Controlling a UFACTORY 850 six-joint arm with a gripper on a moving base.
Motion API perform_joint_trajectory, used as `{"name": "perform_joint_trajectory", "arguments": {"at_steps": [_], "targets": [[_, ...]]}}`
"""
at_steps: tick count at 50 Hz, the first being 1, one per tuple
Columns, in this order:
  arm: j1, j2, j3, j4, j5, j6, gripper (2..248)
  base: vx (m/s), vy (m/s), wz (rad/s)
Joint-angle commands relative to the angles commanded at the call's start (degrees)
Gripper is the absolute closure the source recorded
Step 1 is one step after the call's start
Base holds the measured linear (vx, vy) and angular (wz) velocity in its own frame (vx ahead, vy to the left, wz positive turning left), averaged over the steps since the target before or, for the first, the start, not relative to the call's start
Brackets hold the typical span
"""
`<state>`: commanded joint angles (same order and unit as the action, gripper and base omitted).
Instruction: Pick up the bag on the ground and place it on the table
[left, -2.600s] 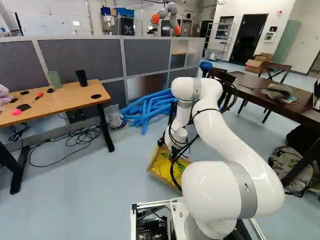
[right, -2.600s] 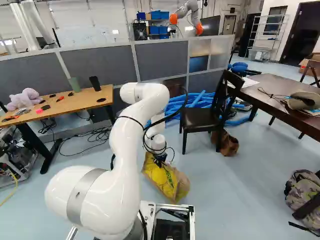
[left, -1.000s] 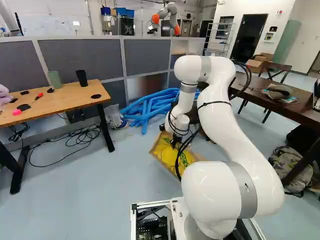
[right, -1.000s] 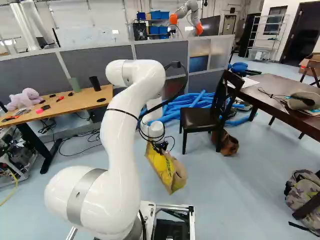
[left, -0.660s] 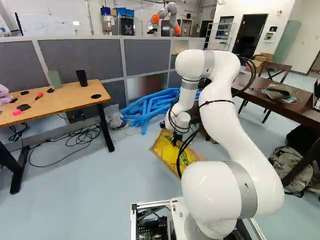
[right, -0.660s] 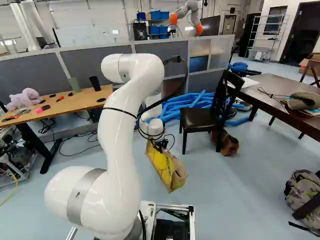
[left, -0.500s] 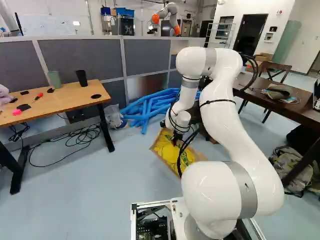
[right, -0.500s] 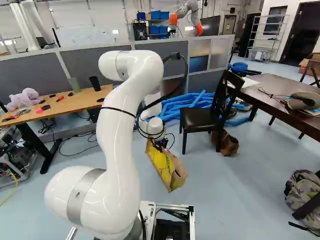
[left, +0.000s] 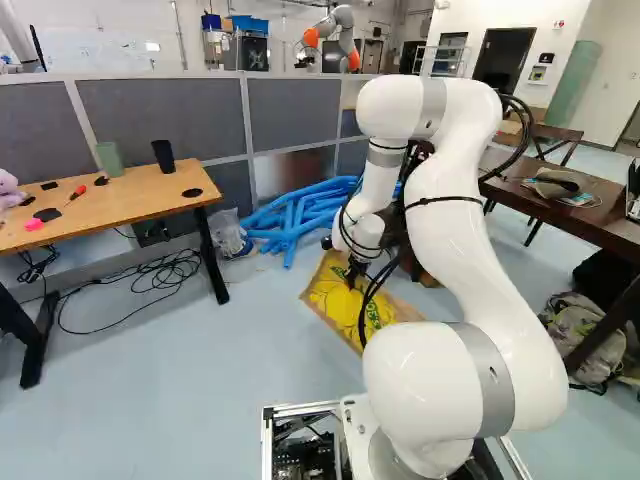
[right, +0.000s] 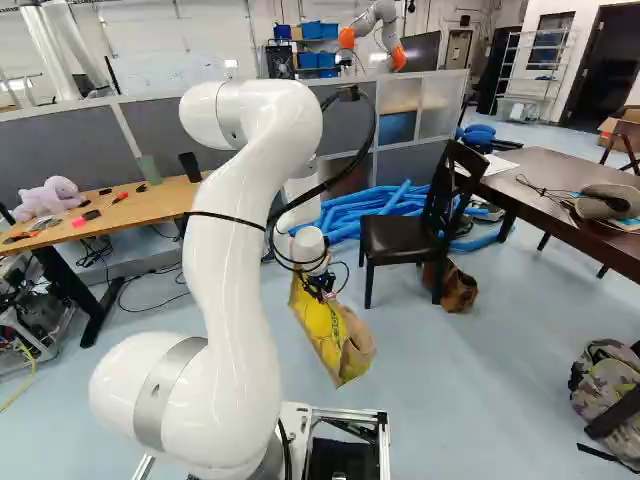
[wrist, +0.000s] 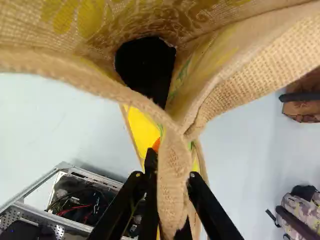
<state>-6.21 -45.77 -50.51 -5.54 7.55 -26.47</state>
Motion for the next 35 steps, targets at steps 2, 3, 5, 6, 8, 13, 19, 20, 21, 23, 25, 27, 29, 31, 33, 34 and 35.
{"name": "perform_joint_trajectory", "arguments": {"at_steps": [2, 3, 5, 6, 8, 13, 19, 20, 21, 23, 25, 27, 29, 31, 33, 34, 35], "targets": [[0.0, 0.47, 0.29, 0.0, -0.29, 0.0, 227, 0.0, 0.0, 0.0], [0.0, 0.7, 0.43, 0.0, -0.43, 0.0, 227, 0.0, 0.0, 0.0], [0.0, 1.17, 0.72, 0.0, -0.72, 0.0, 227, 0.0, 0.0, 0.0], [0.0, 1.41, 0.86, 0.0, -0.87, 0.0, 227, 0.0, 0.0, 0.0], [0.0, 1.88, 1.15, 0.0, -1.16, 0.0, 227, 0.0, 0.0, 0.0], [0.01, 3.01, 1.75, 0.0, -1.77, 0.0, 227, 0.0, 0.0, 0.0], [0.07, 4.18, 2.07, 0.0, -2.14, 0.0, 227, 0.0, 0.0, 0.0], [0.08, 4.37, 2.09, 0.0, -2.17, 0.0, 227, 0.0, 0.0, 0.0], [0.09, 4.55, 2.11, 0.0, -2.19, 0.0, 227, 0.0, 0.0, 0.0], [0.12, 4.89, 2.14, 0.0, -2.23, 0.0, 227, 0.0, 0.0, 0.0], [0.15, 5.24, 2.15, 0.0, -2.24, 0.0, 227, 0.0, 0.0, 0.0], [0.18, 5.58, 2.15, 0.0, -2.24, 0.0, 227, 0.0, 0.0, 0.0], [0.2, 5.91, 2.15, 0.0, -2.24, 0.0, 227, 0.0, 0.0, 0.0], [0.23, 6.24, 2.14, 0.0, -2.24, 0.0, 227, 0.0, 0.0, 0.0], [0.26, 6.56, 2.13, 0.0, -2.24, 0.0, 227, 0.0, 0.0, 0.0], [0.27, 6.72, 2.12, 0.0, -2.24, 0.0, 227, 0.0, 0.0, 0.0], [0.28, 6.88, 2.11, 0.0, -2.24, 0.0, 227, 0.0, 0.0, 0.0]]}}
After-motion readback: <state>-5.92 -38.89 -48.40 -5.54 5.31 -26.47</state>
